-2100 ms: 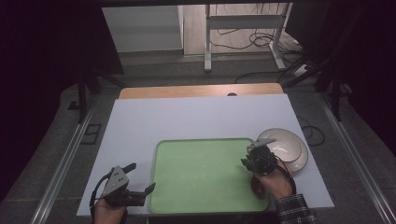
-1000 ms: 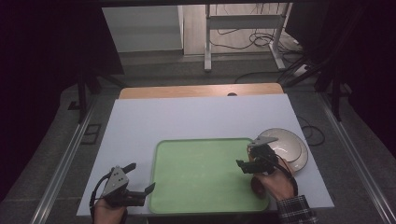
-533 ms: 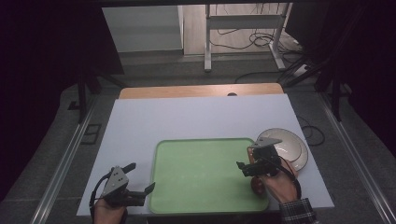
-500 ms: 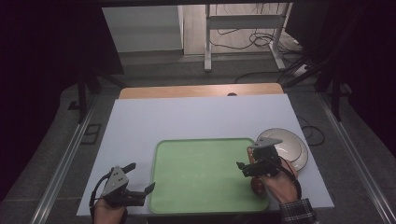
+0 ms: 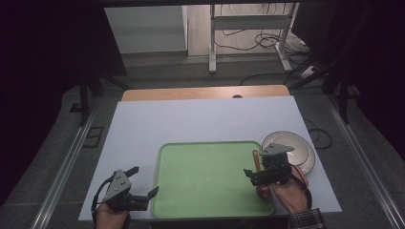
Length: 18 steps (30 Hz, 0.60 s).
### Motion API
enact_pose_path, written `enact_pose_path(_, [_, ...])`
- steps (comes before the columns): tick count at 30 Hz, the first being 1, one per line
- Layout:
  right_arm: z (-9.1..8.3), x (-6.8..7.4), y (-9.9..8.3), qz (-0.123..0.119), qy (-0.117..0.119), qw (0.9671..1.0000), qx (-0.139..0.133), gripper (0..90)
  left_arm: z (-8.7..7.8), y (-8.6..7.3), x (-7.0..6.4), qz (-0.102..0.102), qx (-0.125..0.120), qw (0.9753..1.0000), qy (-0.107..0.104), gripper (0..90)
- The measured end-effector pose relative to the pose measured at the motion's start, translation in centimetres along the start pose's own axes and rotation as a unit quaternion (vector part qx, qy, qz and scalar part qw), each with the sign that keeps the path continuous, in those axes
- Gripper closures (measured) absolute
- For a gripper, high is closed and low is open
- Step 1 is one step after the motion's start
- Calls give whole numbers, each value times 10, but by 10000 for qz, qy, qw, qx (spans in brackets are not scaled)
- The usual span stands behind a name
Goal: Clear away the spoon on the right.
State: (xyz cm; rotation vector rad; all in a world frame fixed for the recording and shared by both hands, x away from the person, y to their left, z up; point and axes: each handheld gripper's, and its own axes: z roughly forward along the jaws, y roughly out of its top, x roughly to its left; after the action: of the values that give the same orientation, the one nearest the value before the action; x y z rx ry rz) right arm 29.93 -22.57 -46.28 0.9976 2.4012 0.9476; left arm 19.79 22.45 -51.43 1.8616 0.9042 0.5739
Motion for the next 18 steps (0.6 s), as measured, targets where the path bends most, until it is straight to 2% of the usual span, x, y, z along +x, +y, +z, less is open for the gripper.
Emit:
enact_pose_path(7, [-6,2,-6,2,-10,9999,-121,0,0,0,0,1,-2,10000,1,29])
enact_pose_path(14, [-8,5,-11,-5,0,10000,39,0,0,0,0,5,1,10000,0,29])
enact_pose_path(18, [-11,4,-13,40,28,10000,8,0,0,0,0,4,5,10000,2,29])
